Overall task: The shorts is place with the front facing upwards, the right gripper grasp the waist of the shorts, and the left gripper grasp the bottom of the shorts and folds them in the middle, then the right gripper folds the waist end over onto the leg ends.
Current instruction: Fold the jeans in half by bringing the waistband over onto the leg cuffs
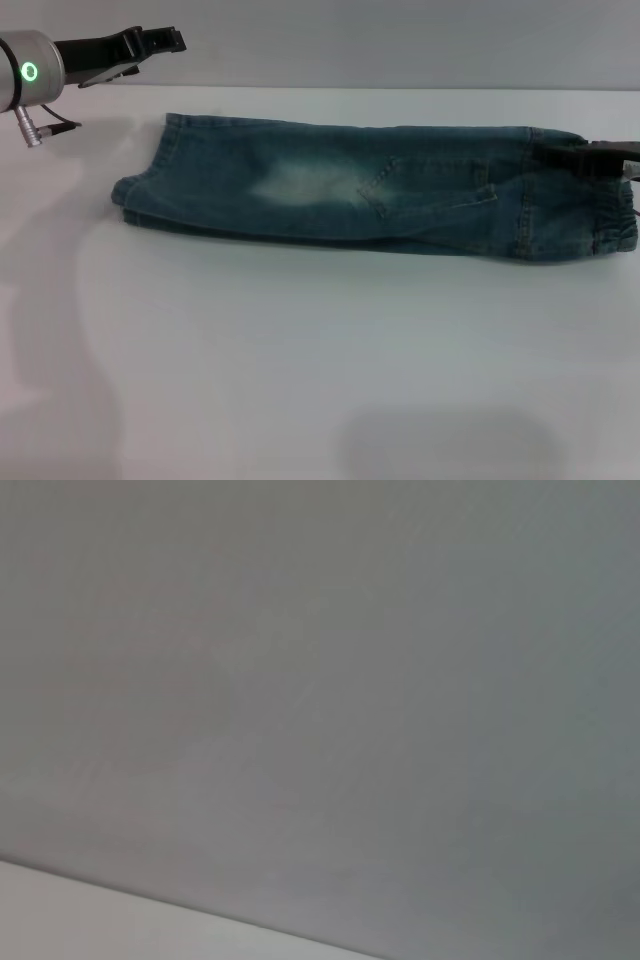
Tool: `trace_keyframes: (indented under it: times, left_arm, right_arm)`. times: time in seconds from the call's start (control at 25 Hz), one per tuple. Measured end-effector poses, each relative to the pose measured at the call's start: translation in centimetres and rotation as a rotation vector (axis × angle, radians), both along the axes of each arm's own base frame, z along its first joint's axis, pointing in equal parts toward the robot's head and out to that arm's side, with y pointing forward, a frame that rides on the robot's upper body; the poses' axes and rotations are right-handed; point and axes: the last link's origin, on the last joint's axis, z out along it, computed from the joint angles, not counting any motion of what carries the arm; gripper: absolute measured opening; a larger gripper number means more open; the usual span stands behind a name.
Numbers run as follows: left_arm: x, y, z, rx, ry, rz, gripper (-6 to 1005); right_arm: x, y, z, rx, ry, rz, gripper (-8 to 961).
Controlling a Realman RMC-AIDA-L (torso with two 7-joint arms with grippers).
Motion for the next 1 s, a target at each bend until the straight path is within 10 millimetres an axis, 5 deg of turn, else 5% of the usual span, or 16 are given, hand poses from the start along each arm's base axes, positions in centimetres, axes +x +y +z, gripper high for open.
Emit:
trace_keyframes:
  times: [0.48, 0.72, 1.0]
  left_arm:
    - [-0.1, 0.1, 0.2, 0.017, -0.001, -0.005, 827]
    - [-0.2, 0.2, 0.4, 0.031, 0.015, -0.015, 827]
    - [-0.1, 0.2, 0.2, 0.049, 0.011, -0.029, 827]
  right_arm:
    - [-2.6, -1.3, 1.0, -0.097, 0.113, 0.134, 591]
    - [-2.2, -0.9, 1.6, -0.022, 0.080, 0.155, 590]
    - [-0.7, -0.6, 0.2, 0.013, 0.008, 0.100, 590]
